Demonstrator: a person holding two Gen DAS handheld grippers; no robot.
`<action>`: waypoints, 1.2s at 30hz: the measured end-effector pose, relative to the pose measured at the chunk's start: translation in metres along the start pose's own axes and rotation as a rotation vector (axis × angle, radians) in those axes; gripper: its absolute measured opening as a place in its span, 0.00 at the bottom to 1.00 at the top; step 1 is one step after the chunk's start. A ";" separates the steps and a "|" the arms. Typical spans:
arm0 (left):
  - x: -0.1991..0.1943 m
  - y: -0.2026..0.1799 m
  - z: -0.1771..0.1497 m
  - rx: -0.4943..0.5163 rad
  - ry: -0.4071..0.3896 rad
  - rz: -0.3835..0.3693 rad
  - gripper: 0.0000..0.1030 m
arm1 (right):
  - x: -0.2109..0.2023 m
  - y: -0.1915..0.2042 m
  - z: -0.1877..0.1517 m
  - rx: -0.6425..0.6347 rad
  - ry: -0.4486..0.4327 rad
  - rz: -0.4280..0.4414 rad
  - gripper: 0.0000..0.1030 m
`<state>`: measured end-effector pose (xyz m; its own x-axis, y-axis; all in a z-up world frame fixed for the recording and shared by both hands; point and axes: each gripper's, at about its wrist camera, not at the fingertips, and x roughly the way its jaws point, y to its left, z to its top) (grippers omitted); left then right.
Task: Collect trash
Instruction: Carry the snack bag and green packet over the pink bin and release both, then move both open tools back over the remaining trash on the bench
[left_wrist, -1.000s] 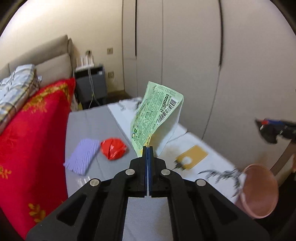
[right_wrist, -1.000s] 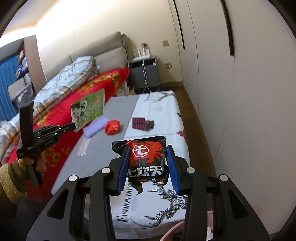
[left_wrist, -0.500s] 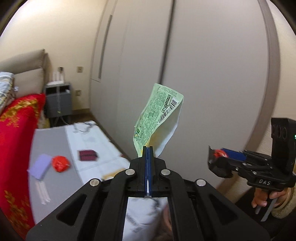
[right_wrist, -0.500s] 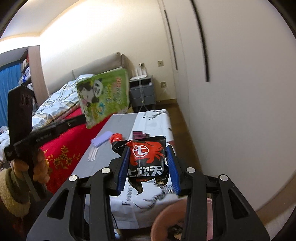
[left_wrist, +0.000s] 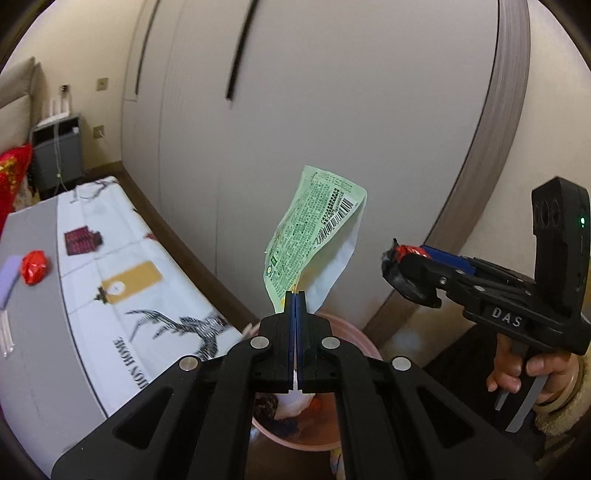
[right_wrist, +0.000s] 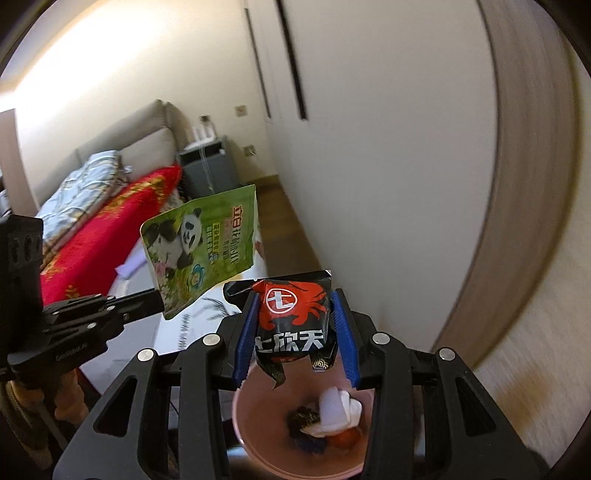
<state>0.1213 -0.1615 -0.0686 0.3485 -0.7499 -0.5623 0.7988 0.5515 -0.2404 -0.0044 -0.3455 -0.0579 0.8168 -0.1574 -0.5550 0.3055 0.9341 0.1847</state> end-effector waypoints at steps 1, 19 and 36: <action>0.004 -0.003 -0.002 0.004 0.016 -0.011 0.00 | 0.004 -0.003 -0.002 0.005 0.007 -0.006 0.39; 0.050 -0.029 -0.018 0.099 0.165 -0.031 0.00 | 0.045 -0.011 -0.006 0.059 0.086 -0.047 0.42; 0.061 -0.037 -0.024 0.121 0.223 -0.024 0.14 | 0.036 -0.031 -0.006 0.107 0.033 -0.151 0.54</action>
<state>0.1006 -0.2190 -0.1132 0.2225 -0.6556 -0.7216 0.8631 0.4766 -0.1669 0.0128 -0.3785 -0.0882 0.7419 -0.2814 -0.6086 0.4756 0.8607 0.1818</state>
